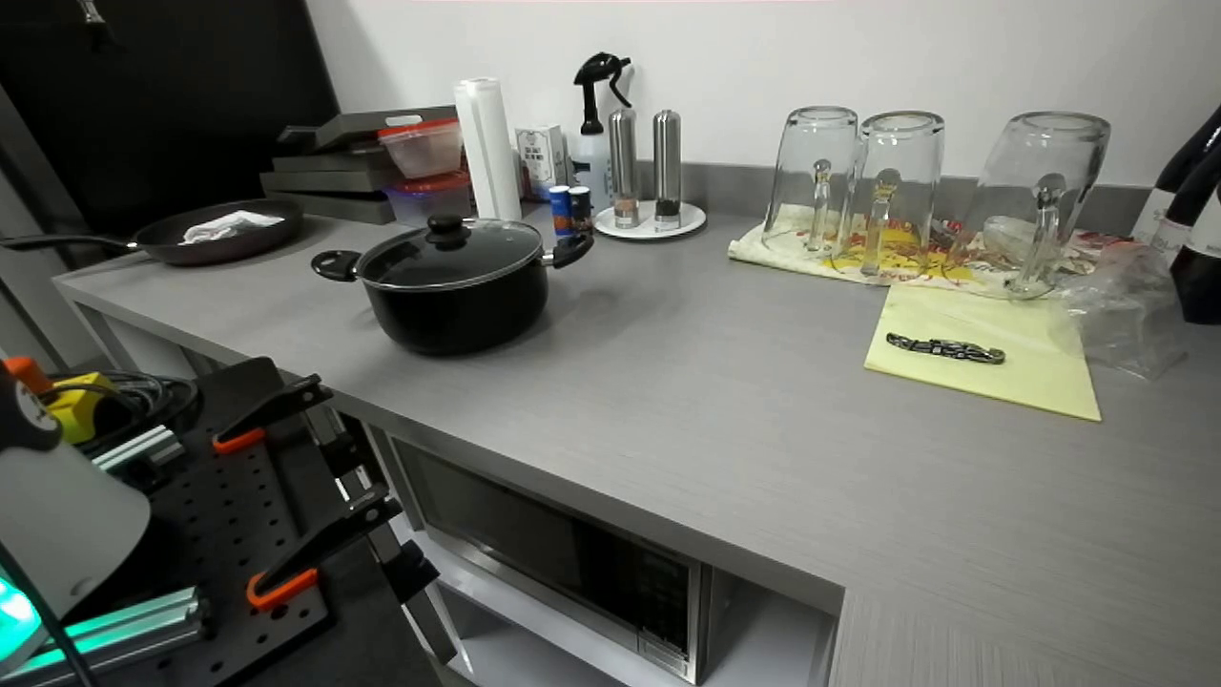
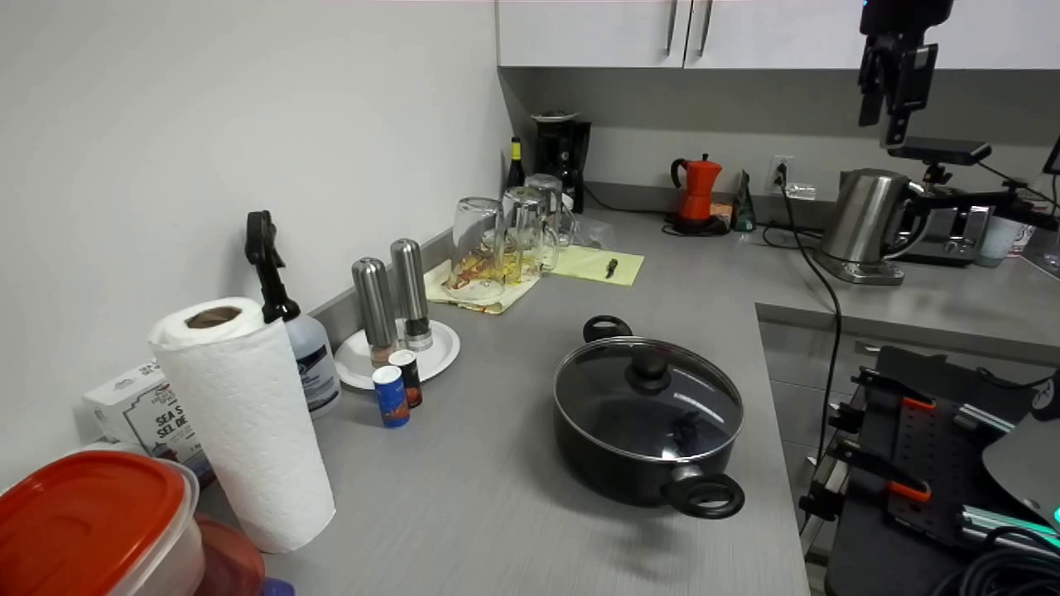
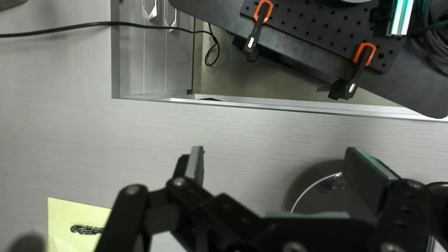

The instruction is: Uncover the pot

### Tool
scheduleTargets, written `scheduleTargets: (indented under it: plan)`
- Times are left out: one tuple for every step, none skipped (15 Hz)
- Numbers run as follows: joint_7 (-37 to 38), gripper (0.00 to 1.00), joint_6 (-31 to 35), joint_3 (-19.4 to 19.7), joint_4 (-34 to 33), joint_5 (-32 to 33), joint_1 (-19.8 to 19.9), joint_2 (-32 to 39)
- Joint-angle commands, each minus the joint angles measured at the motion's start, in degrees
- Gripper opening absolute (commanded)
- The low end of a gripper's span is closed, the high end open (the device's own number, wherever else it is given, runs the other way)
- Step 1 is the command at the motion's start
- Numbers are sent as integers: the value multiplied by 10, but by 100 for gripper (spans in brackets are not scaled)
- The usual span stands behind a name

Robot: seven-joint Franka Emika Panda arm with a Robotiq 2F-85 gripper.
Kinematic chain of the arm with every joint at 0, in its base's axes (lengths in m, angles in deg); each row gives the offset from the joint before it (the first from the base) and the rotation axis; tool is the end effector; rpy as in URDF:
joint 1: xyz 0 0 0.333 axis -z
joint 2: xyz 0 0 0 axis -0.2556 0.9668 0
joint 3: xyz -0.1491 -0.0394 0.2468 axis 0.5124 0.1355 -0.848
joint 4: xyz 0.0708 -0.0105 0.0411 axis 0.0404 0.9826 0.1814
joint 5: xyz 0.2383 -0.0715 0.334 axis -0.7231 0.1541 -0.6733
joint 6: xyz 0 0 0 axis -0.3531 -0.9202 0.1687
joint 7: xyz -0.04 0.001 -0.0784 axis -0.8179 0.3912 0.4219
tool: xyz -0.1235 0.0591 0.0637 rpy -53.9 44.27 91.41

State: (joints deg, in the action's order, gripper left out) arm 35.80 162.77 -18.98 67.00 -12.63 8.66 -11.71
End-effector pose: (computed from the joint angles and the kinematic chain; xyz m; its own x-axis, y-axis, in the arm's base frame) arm 0.3492 -0.0053 0.4517 0.9210 0.3525 -0.1660 0.3817 -0.9017 0.2031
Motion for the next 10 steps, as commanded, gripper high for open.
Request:
scheduleTargets:
  plan:
    - [-30, 100, 53, 0, -2, 1, -21, 50]
    - [-40, 100, 71, -3, -2, -4, -30, 66]
    - [-47, 100, 86, -4, -2, -3, -35, 77]
    - [-56, 100, 105, -7, -2, -7, -43, 90]
    - [-64, 100, 121, -9, -3, -10, -49, 100]
    - [-72, 100, 138, -11, -6, -16, -58, 112]
    - [-82, 100, 154, -13, -7, -23, -65, 122]
    - [-94, 100, 169, -15, -7, -30, -74, 133]
    - [-104, 100, 181, -16, -8, -37, -81, 142]
    - [-116, 100, 196, -18, -10, -48, -89, 157]
